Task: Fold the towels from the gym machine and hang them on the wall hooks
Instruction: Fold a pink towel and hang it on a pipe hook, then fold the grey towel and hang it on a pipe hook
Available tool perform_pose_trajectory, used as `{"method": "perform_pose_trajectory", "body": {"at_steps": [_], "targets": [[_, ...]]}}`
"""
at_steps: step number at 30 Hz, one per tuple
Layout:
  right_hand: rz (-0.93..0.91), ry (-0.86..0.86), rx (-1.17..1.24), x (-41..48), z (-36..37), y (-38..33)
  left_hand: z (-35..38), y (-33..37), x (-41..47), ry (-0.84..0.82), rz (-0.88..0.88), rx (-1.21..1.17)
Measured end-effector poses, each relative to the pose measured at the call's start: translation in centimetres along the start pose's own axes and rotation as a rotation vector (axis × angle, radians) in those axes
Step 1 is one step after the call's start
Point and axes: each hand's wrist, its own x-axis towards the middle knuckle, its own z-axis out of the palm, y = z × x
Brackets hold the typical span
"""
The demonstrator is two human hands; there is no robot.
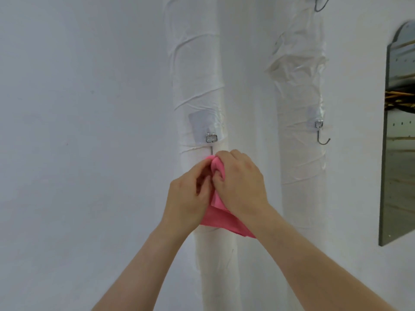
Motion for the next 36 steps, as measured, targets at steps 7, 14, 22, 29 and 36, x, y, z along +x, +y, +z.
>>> {"method": "perform_pose_trajectory", "body": {"at_steps": [7,14,22,29,36], "targets": [[0.23,-0.145,0.619,-1.3,-0.7,0.8,0.2,0.4,0.6,-0.087,-0.2,-0.175],[0.155,-0.176,0.513,-4.6,-0.8,0.6,-0.6,1.5,-0.2,-0.1,-0.182,-0.036],[0.146,-0.371,0.421,-6.5,-3.5,1.5,-1.0,2.4,-3.4,-0.128,-0.189,0.027],[0.049,-0.351,0.293,-9.5,-9.0,2.8,-1.9,6.8,-8.2,0.105,0.047,0.132],[-0.036,-0.588,0.084,-15.0,-17.6,4.5,1.3,13.0,-15.9,-0.201,-0.002,0.052]]}}
